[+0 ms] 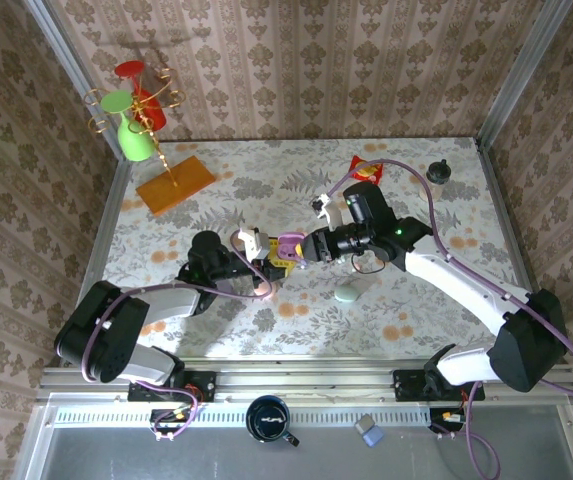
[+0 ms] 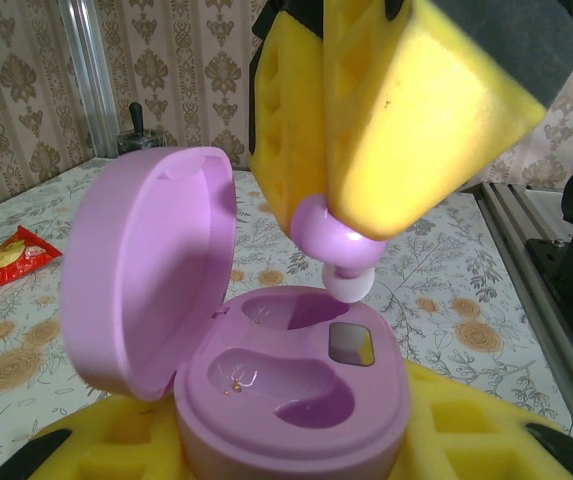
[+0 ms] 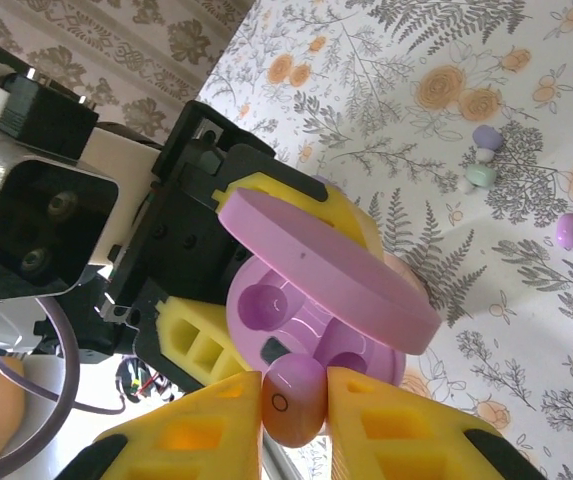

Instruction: Insert the wireless bluetooth earbuds into the charging case

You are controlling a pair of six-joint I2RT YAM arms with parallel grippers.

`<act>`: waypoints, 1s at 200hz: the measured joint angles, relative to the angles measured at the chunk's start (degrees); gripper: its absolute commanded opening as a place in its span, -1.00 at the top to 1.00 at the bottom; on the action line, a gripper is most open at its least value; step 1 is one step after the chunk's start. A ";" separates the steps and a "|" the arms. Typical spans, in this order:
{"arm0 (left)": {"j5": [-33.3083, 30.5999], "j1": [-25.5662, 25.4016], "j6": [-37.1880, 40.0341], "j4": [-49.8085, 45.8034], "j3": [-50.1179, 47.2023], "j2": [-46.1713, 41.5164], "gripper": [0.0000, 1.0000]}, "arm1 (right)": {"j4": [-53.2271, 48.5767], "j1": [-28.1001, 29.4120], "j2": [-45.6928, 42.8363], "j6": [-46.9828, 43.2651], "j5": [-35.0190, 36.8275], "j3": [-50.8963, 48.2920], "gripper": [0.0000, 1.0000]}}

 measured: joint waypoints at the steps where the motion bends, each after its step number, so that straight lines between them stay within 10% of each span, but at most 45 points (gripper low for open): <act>1: 0.00 0.00 0.00 0.00 0.00 0.00 0.71 | 0.00 0.00 0.00 0.00 0.04 0.00 0.56; 131: -0.20 0.02 0.02 -0.94 -0.04 -0.04 0.71 | 0.48 0.50 2.99 0.00 0.52 0.52 0.56; 200: -0.63 0.07 0.02 -0.92 -0.07 -0.04 0.72 | 0.44 0.76 2.51 0.07 1.46 0.74 0.19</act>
